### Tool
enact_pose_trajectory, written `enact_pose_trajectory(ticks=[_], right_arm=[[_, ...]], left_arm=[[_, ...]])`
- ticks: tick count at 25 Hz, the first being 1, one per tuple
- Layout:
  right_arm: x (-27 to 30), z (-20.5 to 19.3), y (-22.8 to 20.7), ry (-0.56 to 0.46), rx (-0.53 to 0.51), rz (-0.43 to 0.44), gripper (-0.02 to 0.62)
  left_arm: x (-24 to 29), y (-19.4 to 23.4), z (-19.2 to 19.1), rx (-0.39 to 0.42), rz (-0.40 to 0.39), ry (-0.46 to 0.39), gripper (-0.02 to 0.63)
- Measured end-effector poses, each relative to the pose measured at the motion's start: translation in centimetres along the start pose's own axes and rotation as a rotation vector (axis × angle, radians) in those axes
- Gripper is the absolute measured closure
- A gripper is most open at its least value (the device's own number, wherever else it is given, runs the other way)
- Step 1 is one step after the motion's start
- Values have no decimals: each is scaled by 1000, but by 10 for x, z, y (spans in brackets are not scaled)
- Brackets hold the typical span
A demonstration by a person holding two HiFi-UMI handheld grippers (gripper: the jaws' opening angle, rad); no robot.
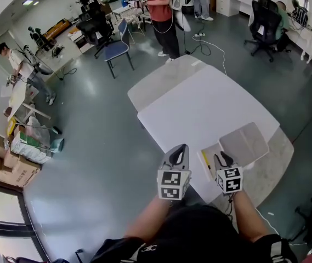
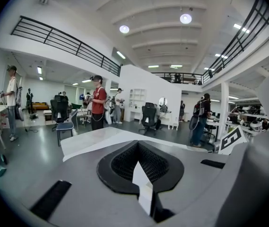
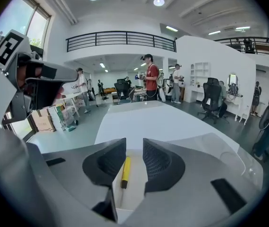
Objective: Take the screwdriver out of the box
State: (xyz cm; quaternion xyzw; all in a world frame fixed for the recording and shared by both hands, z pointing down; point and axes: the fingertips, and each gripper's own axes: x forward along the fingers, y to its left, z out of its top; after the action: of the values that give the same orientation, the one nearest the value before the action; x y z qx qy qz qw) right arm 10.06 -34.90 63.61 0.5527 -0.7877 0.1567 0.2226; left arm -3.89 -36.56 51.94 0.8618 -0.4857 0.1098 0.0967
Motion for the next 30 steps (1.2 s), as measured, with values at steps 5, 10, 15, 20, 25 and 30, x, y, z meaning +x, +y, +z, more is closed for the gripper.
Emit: enact_pose_trajectory(ticks=[5,10,15,20,25,30], right_arm=[[21,-19,2,91,-7,34,519],[44,-40,6,203,1,111,517],[63,-65,7,344,65,190,499],[82,-78,8,471,60,230,488],[96,-87,5,568,141,228,485],[106,-105,5,652,137,214,483]], left_arm=[[-8,16,1,-18,38,-7,601],[-20,28,-6,-39,75,5,600],[-30,35,-10,-46,104,9,601],[-35,46,-15,-58,139,14,600],[-38,53,-13,-66,163,11,601],[-42,58,-17,-78,179,12,600]])
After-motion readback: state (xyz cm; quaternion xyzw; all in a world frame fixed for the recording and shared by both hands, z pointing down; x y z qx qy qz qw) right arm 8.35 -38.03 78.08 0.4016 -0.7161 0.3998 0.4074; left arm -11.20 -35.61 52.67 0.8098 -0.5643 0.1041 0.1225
